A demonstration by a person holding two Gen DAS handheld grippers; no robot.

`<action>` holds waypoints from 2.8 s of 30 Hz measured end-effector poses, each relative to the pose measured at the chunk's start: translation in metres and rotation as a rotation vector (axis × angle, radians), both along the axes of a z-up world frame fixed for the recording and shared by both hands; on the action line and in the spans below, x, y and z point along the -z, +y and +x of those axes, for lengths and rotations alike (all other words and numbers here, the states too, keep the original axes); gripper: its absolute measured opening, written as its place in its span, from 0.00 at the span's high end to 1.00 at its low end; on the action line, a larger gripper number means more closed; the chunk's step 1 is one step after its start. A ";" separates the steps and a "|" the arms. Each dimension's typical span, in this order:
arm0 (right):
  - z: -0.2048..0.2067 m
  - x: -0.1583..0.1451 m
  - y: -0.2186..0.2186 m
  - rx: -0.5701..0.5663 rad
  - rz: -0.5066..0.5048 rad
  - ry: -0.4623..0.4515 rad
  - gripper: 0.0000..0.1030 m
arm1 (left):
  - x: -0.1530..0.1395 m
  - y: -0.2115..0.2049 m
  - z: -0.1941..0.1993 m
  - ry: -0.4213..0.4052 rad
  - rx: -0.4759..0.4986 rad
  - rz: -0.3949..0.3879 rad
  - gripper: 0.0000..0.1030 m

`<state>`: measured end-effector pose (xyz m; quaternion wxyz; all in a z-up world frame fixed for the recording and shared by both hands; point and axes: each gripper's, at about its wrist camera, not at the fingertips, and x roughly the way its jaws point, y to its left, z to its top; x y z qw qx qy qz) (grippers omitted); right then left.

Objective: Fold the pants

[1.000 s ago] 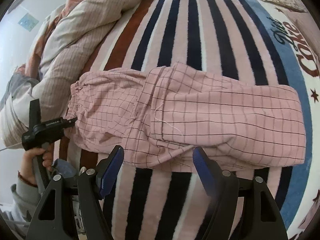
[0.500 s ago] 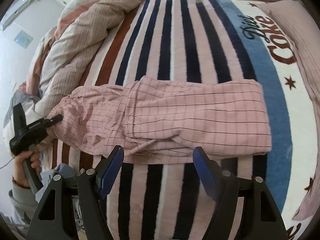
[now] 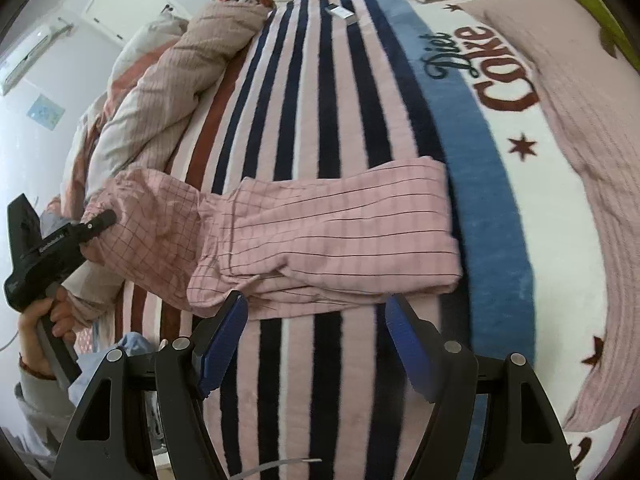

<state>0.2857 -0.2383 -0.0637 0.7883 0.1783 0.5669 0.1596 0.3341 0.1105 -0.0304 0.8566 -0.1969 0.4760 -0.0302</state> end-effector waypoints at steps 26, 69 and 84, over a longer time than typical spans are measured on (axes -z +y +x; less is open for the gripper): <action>-0.011 0.002 -0.126 0.089 0.041 0.003 0.34 | 0.049 -0.229 0.036 0.146 0.312 -0.005 0.76; 0.072 0.070 0.026 -0.052 -0.355 0.024 0.85 | 0.060 -0.059 -0.006 0.175 0.082 0.051 0.49; 0.078 0.064 -0.043 0.046 -0.273 0.047 0.73 | 0.083 -0.089 0.003 0.222 0.149 0.074 0.49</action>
